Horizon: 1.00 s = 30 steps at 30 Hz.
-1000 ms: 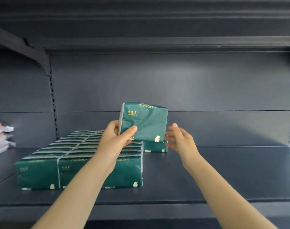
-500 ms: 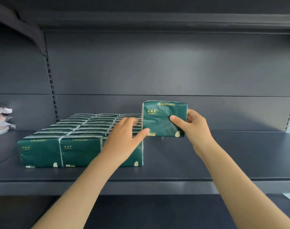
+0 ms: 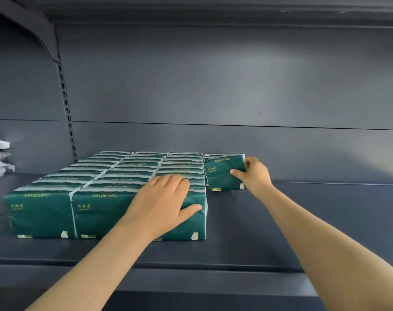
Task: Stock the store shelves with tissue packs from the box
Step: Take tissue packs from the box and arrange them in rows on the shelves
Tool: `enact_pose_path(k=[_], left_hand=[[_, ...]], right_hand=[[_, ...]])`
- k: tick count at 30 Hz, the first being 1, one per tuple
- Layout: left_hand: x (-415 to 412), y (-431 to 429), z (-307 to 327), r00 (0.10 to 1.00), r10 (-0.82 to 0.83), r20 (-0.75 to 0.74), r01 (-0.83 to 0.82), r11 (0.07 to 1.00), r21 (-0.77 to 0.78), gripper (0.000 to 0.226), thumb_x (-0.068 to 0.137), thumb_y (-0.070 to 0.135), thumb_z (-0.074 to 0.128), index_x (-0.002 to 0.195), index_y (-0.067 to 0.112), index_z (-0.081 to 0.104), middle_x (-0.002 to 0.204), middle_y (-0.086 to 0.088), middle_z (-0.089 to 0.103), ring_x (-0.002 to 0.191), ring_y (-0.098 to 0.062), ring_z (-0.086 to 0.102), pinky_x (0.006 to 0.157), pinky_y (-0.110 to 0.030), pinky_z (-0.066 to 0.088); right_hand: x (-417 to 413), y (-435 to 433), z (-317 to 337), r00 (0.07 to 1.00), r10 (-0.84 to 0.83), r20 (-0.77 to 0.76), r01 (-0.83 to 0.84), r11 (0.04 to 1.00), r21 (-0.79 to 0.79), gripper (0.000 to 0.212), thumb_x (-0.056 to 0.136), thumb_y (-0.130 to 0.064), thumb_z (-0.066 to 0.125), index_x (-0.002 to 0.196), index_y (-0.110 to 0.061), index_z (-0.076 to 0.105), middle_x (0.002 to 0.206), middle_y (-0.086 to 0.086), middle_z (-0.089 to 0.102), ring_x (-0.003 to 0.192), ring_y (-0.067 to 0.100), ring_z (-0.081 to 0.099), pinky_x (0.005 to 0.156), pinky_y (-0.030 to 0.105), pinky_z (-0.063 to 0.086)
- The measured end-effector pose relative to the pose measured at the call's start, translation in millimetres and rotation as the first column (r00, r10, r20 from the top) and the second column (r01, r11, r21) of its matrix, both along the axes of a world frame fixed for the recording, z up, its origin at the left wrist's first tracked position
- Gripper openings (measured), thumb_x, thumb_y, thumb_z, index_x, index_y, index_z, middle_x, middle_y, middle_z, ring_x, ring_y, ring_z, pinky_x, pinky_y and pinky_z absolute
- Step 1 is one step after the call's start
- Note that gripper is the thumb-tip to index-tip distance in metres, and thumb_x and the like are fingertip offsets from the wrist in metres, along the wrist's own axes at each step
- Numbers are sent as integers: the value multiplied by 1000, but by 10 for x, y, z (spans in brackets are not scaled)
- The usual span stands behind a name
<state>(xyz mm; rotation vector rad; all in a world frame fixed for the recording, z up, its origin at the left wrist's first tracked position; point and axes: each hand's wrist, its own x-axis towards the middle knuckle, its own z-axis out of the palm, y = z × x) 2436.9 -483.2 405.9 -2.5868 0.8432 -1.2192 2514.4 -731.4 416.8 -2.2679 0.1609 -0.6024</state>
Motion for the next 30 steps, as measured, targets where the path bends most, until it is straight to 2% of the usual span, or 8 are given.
enact_pose_path(k=[6, 12, 15, 18, 20, 22, 27, 30], left_hand=[[49, 1, -62, 996, -69, 63, 71, 997, -35, 75, 99, 55, 9, 83, 8, 66, 80, -3, 66, 70, -20, 65, 58, -31, 55], [81, 4, -107, 994, -81, 68, 84, 995, -56, 74, 99, 54, 12, 83, 6, 66, 79, -6, 66, 69, -24, 65, 56, -34, 55], [75, 7, -114, 997, -68, 26, 69, 997, -44, 74, 99, 54, 13, 85, 5, 66, 80, -8, 66, 71, -25, 66, 58, -36, 56], [46, -5, -101, 999, -46, 21, 47, 998, -38, 71, 98, 54, 15, 84, 5, 65, 80, -7, 66, 71, -24, 66, 57, -36, 56], [18, -7, -79, 1000, -23, -9, 22, 999, -28, 63, 95, 53, 26, 84, 5, 65, 79, -6, 66, 70, -24, 66, 57, -34, 56], [11, -1, -45, 999, -16, -28, 16, 1000, -11, 61, 92, 53, 29, 85, 6, 65, 80, -6, 66, 70, -24, 66, 58, -33, 56], [-64, 19, 60, 994, 9, -106, -3, 999, 48, 66, 91, 58, 21, 94, 10, 67, 87, -1, 68, 76, -21, 67, 79, -38, 54], [-214, -8, 197, 955, 147, -259, -119, 985, 121, 81, 82, 67, 6, 127, 18, 52, 127, 3, 57, 116, -17, 56, 111, -43, 29]], right_hand=[[301, 41, -133, 998, -62, -4, 61, 991, -123, 42, 88, -32, 64, 115, -3, 50, 114, 11, 52, 102, 29, 53, 74, 31, 39], [342, 55, -313, 995, -93, -27, 91, 993, -74, 42, 90, -33, 62, 111, 0, 47, 99, 15, 65, 92, 31, 60, 73, 33, 44], [347, 23, -326, 998, -65, -28, 63, 997, -51, 38, 90, -32, 62, 110, -3, 50, 79, 6, 61, 74, 18, 53, 72, 29, 41], [369, -24, -350, 998, -17, -53, 16, 1000, -23, 33, 89, -32, 63, 110, -8, 53, 80, 3, 63, 61, 7, 47, 71, 26, 40], [356, -47, -323, 994, 8, -105, -14, 999, -53, 26, 89, -31, 63, 105, -12, 54, 77, -1, 59, 60, 2, 49, 66, 24, 38], [323, -77, -308, 982, 19, -190, -41, 993, -110, 25, 87, -29, 65, 101, -9, 58, 77, -1, 58, 71, 14, 58, 64, 24, 37], [-8, -171, -193, 926, 15, -378, -162, 918, -361, 29, 86, -38, 62, 89, -9, 59, 75, 2, 55, 84, 25, 55, 58, 26, 37], [-370, -188, -37, 877, 25, -480, -326, 764, -556, 30, 91, -40, 56, 103, -13, 57, 92, 3, 56, 92, 23, 50, 73, 25, 33]])
